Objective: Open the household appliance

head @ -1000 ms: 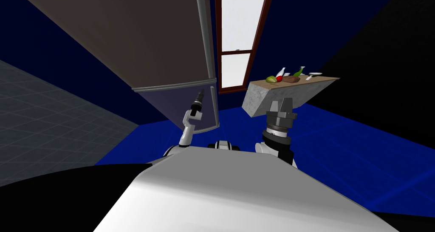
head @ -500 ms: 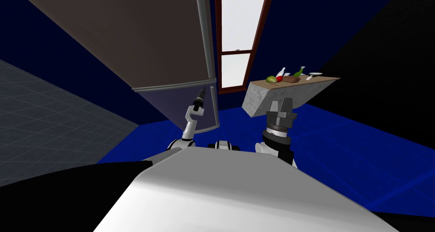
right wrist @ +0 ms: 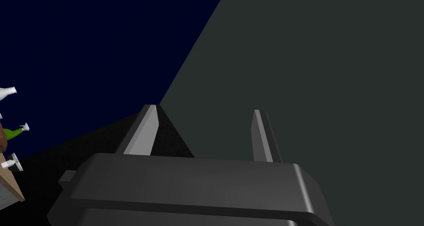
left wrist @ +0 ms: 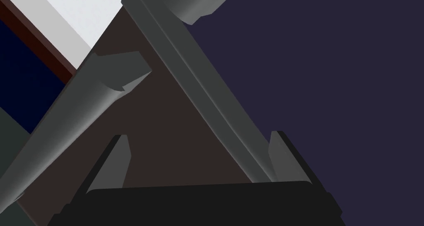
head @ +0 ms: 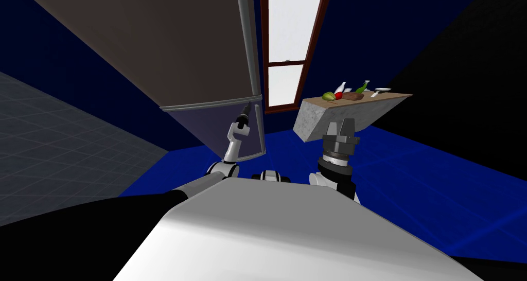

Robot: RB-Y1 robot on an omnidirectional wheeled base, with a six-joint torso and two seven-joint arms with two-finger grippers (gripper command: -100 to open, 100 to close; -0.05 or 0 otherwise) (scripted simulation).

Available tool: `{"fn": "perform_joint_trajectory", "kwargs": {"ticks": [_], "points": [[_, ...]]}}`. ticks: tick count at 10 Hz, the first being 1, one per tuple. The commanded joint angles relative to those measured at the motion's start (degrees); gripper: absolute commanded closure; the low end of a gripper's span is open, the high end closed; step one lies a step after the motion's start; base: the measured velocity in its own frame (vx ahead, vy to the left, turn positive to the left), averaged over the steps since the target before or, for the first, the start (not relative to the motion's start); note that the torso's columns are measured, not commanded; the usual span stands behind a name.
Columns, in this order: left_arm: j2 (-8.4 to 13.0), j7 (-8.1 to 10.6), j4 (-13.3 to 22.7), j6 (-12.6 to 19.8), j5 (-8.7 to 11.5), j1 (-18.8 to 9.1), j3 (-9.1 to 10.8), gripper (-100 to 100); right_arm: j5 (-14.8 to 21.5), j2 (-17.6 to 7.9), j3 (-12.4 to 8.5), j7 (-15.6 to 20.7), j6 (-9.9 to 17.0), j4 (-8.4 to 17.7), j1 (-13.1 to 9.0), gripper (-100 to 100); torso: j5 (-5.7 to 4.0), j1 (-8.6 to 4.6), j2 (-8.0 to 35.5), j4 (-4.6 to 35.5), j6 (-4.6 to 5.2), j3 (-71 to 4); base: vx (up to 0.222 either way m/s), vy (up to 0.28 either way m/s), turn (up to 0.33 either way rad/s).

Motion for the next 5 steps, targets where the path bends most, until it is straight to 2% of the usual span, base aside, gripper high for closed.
{"fn": "perform_joint_trajectory", "kwargs": {"ticks": [1, 2, 3, 4, 5], "points": [[-0.17, -0.16, 2.77, 2.29, -1.53, -3.82, 0.13, -100, 0.0, 0.0, 0.0, 0.0, 0.0, 0.0, 0.0, 0, 0.0, 0.0, -0.01, -0.01, 0.0, 0.0, 0.0, 0.0, 0.0], [-0.46, -0.33, 4.95, 4.22, -2.89, -6.06, 0.19, -100, 0.0, 0.0, 0.0, 0.0, 0.0, 0.0, 0.0, 0, 0.0, 0.0, 0.0, 0.0, 0.01, 0.0, 0.0, 0.0, 0.0], [-0.46, -0.33, 4.95, 4.22, -2.89, -6.63, 0.19, -100, 0.0, 0.0, 0.0, 0.0, 0.0, 0.0, 0.0, 0, 0.0, 0.0, -0.01, 0.0, 0.0, 0.0, 0.0, 0.0, 0.0], [-0.75, -0.5, 7.08, 6.09, -4.2, -8.9, 0.25, -100, 0.0, 0.0, 0.0, 0.0, 0.0, 0.0, 0.0, 0, 0.0, 0.0, 0.0, 0.0, 0.0, 0.0, 0.0, 0.0, 0.0], [-0.75, -0.5, 7.08, 6.09, -4.2, -9.35, 0.25, -100, 0.0, 0.0, 0.0, 0.0, 0.0, 0.0, 0.0, 0, 0.0, 0.0, 0.0, 0.0, 0.0, 0.0, 0.0, 0.0, 0.0]]}}
